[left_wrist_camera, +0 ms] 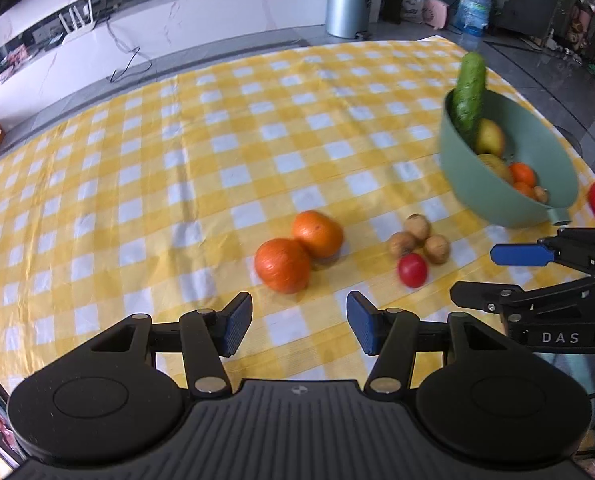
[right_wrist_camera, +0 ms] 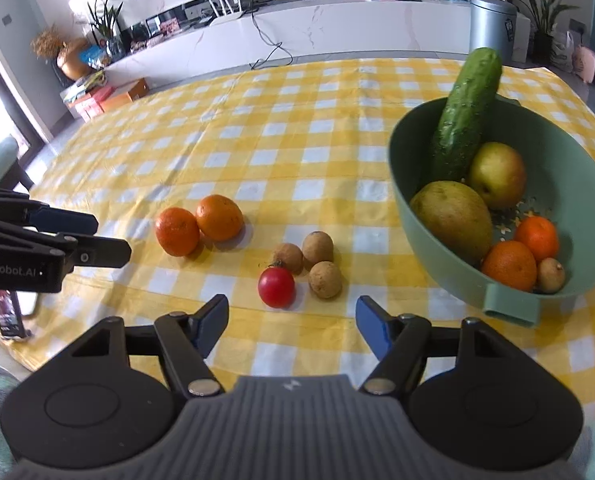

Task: Organize fruits
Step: 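Grasp the red tomato with the right tool while the left tool grasps a tangerine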

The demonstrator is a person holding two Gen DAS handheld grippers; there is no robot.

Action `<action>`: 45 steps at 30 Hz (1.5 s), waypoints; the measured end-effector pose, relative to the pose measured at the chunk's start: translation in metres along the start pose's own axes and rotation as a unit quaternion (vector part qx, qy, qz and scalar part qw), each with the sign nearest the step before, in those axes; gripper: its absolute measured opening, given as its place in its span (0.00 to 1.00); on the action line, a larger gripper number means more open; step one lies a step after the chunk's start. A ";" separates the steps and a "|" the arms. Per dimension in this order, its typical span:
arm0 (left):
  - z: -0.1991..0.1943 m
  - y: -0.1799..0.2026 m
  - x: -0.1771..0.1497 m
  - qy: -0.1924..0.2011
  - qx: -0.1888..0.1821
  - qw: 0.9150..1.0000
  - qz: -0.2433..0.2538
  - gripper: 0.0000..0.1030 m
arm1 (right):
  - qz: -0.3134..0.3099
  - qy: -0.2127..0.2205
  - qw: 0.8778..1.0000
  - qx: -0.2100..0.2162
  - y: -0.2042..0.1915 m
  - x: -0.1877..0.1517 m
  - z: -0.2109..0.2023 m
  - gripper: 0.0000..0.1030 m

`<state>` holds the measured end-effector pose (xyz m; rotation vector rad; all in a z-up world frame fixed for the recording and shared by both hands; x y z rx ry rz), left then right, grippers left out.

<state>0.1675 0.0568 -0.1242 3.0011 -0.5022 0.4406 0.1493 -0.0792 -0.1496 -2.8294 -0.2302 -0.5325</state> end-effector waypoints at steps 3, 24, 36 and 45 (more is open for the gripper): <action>0.008 -0.009 0.001 -0.002 -0.010 1.000 -0.015 0.62 | -0.003 -0.008 1.000 0.010 -0.005 0.001 0.010 0.54; 0.064 -0.010 0.022 -0.019 -0.028 0.999 -0.008 0.63 | -0.025 -0.030 0.999 0.013 -0.012 0.017 0.060 0.35; 0.071 -0.013 0.028 -0.010 -0.026 0.999 -0.016 0.52 | -0.056 -0.025 0.998 -0.010 -0.017 0.024 0.067 0.27; 0.071 -0.013 0.026 -0.009 -0.026 0.999 -0.029 0.47 | -0.066 -0.025 0.997 -0.013 -0.019 0.023 0.067 0.23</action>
Point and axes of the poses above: each gripper's, at about its wrist camera, not at the fingertips, and z roughly the way its jaws point, y to its right, x to its top, the point moved 10 cm from there along z, roughly the way its jaws point, and after that the axes turned 13 degrees about -y, right-handed, at the moved point
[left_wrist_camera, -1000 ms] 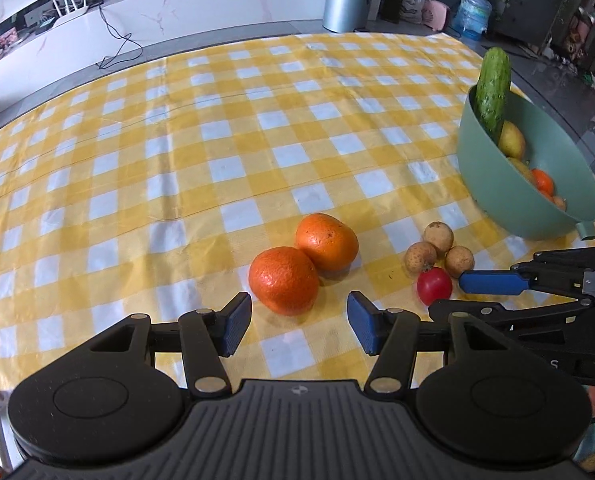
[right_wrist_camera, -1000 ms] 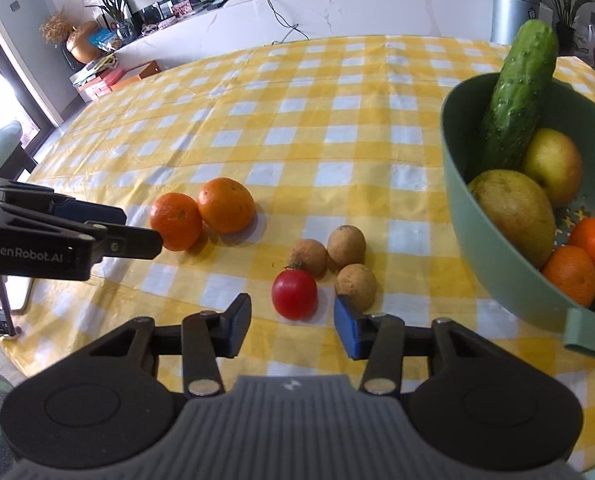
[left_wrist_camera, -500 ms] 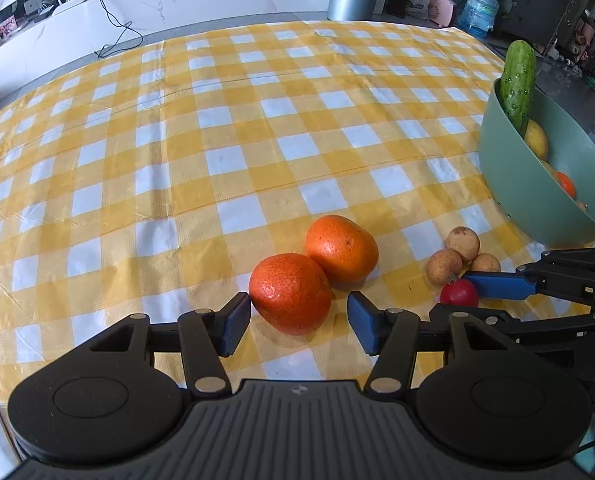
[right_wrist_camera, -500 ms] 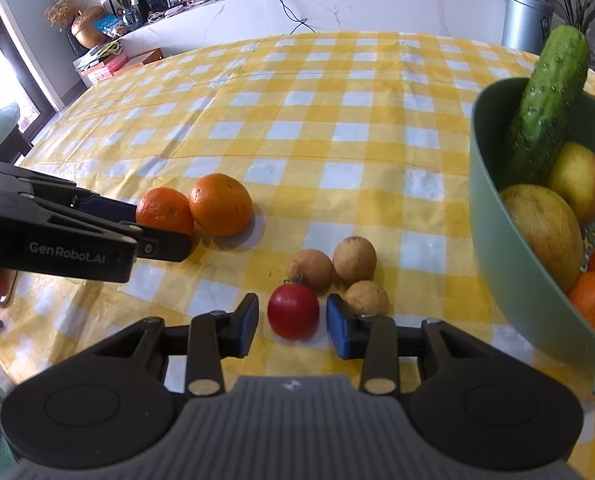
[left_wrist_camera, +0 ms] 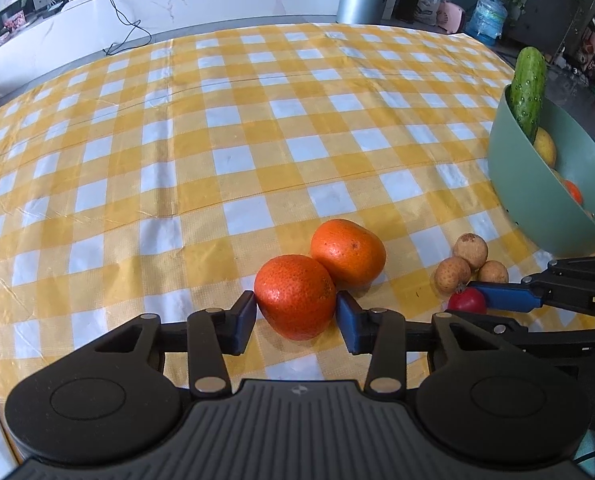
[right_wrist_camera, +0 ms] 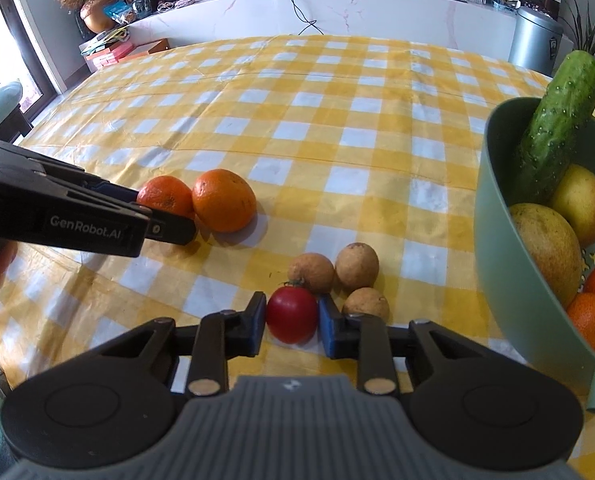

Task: Organize fruits
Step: 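Grasp the red tomato with the right tool while the left tool grasps a tangerine, then carry the tangerine and the tomato over the colander with both tools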

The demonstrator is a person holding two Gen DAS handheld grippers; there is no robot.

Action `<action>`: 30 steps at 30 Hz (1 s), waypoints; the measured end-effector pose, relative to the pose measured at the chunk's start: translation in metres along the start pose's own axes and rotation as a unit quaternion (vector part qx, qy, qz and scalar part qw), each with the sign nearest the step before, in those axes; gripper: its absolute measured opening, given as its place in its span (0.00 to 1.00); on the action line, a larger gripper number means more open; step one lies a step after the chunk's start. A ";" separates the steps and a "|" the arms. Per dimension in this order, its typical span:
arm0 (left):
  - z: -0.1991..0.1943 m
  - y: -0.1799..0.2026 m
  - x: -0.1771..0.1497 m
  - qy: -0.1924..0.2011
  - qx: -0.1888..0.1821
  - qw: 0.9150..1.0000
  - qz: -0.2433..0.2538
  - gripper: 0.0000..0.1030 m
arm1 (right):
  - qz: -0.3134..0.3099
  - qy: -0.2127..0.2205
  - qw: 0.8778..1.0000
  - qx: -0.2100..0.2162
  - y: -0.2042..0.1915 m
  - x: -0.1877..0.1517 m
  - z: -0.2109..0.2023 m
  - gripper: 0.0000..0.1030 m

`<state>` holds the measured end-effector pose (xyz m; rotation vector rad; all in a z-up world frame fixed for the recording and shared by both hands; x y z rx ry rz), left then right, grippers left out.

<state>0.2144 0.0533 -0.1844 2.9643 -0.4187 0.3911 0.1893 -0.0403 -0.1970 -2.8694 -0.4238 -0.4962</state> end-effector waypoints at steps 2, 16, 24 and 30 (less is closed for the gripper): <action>-0.002 0.000 -0.001 0.001 0.004 1.000 -0.006 0.47 | -0.002 0.001 1.000 -0.001 0.000 -0.001 -0.002 0.23; -0.041 0.029 -0.010 0.017 0.020 1.000 0.011 0.47 | -0.008 0.012 1.000 0.003 -0.006 -0.009 -0.024 0.23; -0.076 0.061 -0.023 0.042 0.009 0.999 0.019 0.47 | -0.015 0.039 0.999 0.011 -0.006 -0.019 -0.058 0.23; -0.098 0.093 -0.023 0.063 0.001 0.997 0.038 0.46 | -0.015 0.073 0.997 0.013 0.004 -0.026 -0.095 0.23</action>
Point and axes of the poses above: each gripper's, at about its wrist camera, not at the fingertips, and z roughly the way its jaws point, y to its right, x to its top, the point moved 10 cm from there along z, roughly the way its jaws point, and after that the axes turned 13 degrees about -y, right-handed, at the moved point
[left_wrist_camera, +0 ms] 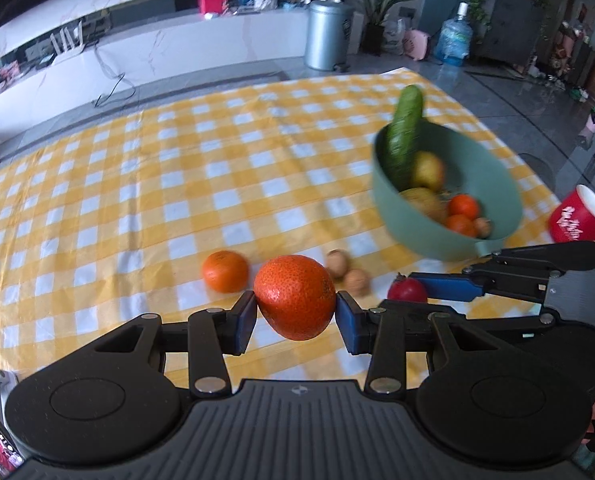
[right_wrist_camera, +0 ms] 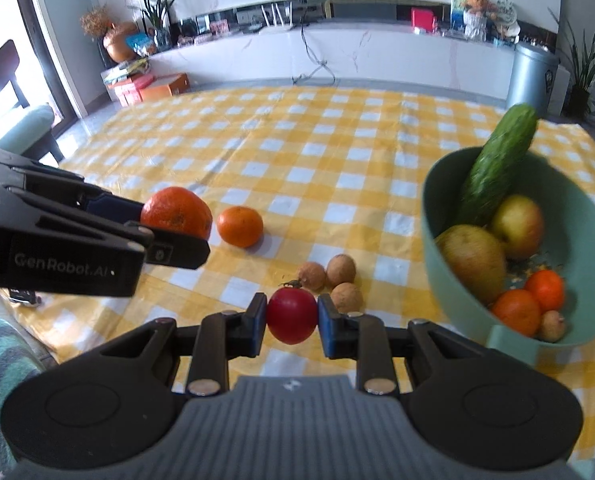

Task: Organize fruits
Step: 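Carry the tangerine and the tomato over the colander with both tools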

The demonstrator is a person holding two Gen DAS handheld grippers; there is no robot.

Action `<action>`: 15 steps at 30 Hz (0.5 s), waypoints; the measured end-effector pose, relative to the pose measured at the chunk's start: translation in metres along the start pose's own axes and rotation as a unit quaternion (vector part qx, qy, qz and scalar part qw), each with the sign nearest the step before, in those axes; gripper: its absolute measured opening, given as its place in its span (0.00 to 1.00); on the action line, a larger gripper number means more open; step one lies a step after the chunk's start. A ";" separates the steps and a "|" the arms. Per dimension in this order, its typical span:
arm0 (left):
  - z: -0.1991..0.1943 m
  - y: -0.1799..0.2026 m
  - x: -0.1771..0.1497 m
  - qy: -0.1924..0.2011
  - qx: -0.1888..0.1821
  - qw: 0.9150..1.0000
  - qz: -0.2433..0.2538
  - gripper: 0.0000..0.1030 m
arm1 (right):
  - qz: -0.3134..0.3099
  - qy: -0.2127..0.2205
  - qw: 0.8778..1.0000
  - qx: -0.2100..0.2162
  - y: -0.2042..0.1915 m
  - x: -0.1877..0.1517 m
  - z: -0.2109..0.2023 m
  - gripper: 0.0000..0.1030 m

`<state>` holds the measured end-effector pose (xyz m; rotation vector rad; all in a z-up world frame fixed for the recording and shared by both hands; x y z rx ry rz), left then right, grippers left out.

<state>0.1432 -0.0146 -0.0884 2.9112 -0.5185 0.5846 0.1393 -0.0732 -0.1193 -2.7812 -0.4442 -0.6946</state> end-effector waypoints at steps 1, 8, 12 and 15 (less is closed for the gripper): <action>-0.002 0.006 0.001 0.003 0.000 1.000 0.005 0.46 | 0.000 0.005 1.000 0.000 0.003 -0.001 -0.006 0.23; -0.009 0.047 0.015 0.017 -0.014 0.999 0.032 0.47 | 0.001 0.035 0.999 -0.012 0.031 -0.007 -0.044 0.23; -0.009 0.070 0.025 0.023 -0.014 0.998 0.053 0.47 | 0.008 0.043 0.999 -0.020 0.052 -0.013 -0.059 0.23; -0.007 0.087 0.034 0.027 -0.018 0.997 0.067 0.47 | 0.014 0.047 0.998 -0.030 0.068 -0.016 -0.066 0.23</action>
Point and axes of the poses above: each gripper's, at about its wrist camera, not at the fingertips, and z roughly the way its jaws point, y to its right, x to its top, the point moved 10 cm from there along z, roughly the way its jaws point, and after that the axes turned 13 degrees about -y, right-handed, at the moved point
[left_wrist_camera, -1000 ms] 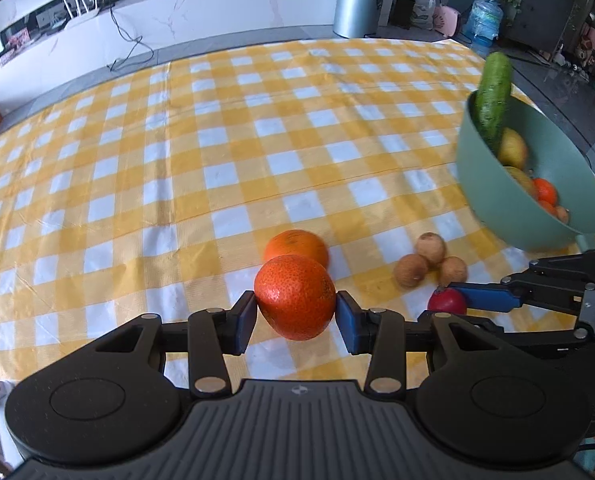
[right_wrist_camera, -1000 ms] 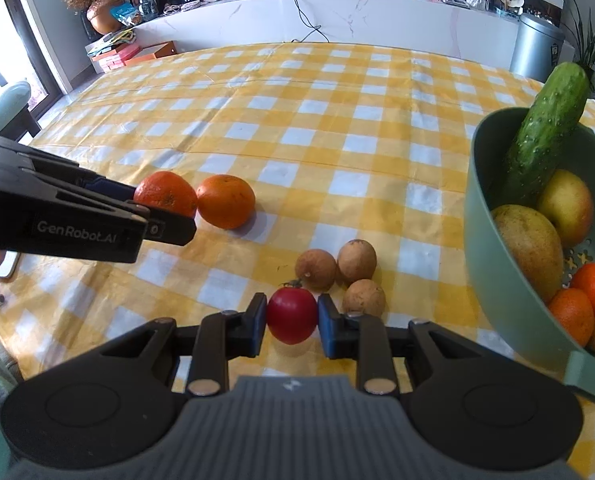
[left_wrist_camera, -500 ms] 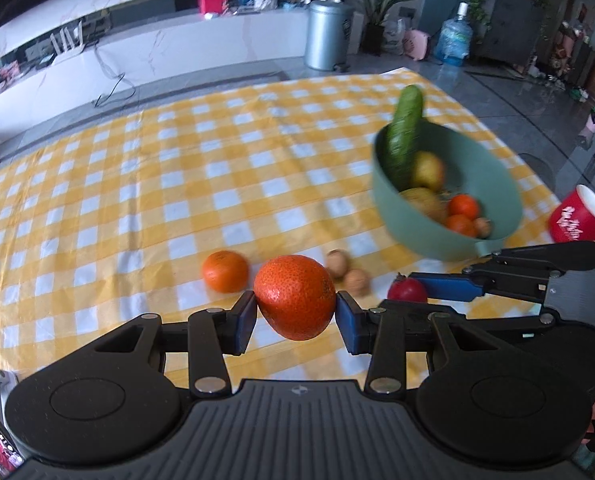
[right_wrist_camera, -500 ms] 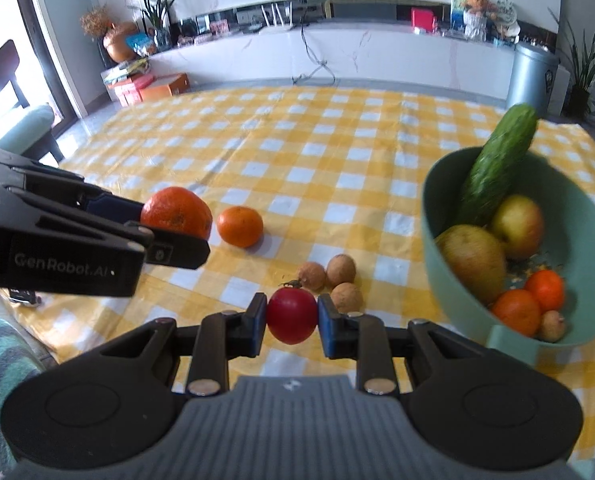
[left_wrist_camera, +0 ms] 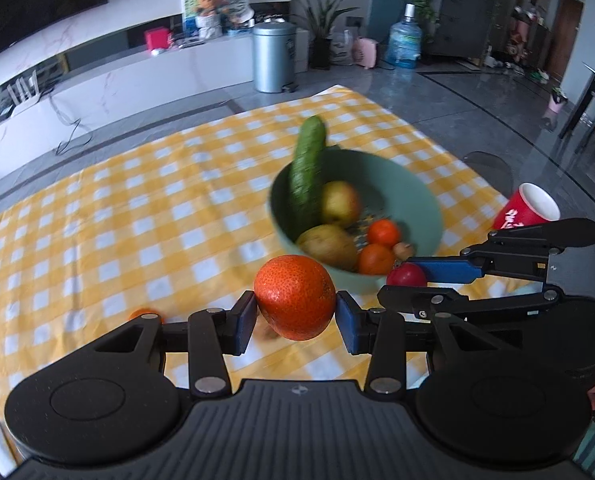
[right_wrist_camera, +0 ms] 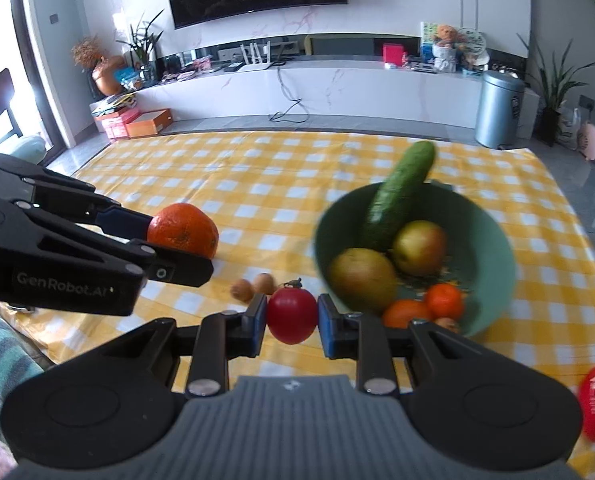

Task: Organize fruits
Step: 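Carry the tangerine and the tomato over the colander with both tools, then release the tangerine with the left tool while the right tool releases the tomato into the colander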

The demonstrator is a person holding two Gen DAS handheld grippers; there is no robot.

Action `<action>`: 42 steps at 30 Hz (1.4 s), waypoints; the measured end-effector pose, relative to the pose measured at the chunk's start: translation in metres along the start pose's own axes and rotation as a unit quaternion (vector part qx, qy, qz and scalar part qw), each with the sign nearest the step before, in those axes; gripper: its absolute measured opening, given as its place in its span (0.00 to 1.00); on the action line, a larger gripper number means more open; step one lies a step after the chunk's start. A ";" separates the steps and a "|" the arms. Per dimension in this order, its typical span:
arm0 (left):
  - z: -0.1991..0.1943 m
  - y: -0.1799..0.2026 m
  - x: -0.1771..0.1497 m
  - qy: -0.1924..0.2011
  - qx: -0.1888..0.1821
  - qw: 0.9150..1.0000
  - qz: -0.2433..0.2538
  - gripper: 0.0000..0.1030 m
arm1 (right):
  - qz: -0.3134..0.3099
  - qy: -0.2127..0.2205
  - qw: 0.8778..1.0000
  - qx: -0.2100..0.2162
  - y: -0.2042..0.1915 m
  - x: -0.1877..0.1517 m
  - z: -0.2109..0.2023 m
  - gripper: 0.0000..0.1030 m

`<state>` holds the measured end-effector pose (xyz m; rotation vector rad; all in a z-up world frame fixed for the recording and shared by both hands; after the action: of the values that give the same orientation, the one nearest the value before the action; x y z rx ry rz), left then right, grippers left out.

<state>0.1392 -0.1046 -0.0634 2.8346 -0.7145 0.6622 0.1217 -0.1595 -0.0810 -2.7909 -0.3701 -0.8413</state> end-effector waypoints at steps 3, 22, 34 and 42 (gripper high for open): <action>0.005 0.015 0.008 0.001 -0.009 1.000 0.008 0.47 | 0.011 0.005 1.000 -0.009 0.020 -0.001 -0.006 0.23; 0.053 0.052 0.061 -0.011 -0.084 0.996 0.003 0.47 | 0.027 0.016 0.998 -0.061 0.103 0.019 -0.008 0.23; 0.092 0.054 0.070 -0.052 -0.123 0.991 -0.023 0.47 | 0.018 -0.014 0.997 -0.071 0.121 0.021 0.020 0.23; 0.110 0.054 0.074 -0.068 -0.134 0.988 -0.021 0.47 | 0.010 -0.025 0.997 -0.077 0.128 0.019 0.030 0.23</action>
<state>0.2139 -0.2099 -0.1268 2.6548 -0.7039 0.3379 0.1903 -0.2697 -0.1101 -2.9568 -0.2969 -0.8312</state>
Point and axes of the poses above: each gripper's, at about its wrist camera, not at the fingertips, and z roughly the way its jaws point, y to its right, x to its top, the point moved 10 cm from there along z, roughly the way its jaws point, and after that the axes turned 13 degrees about -y, right-handed, at the moved point
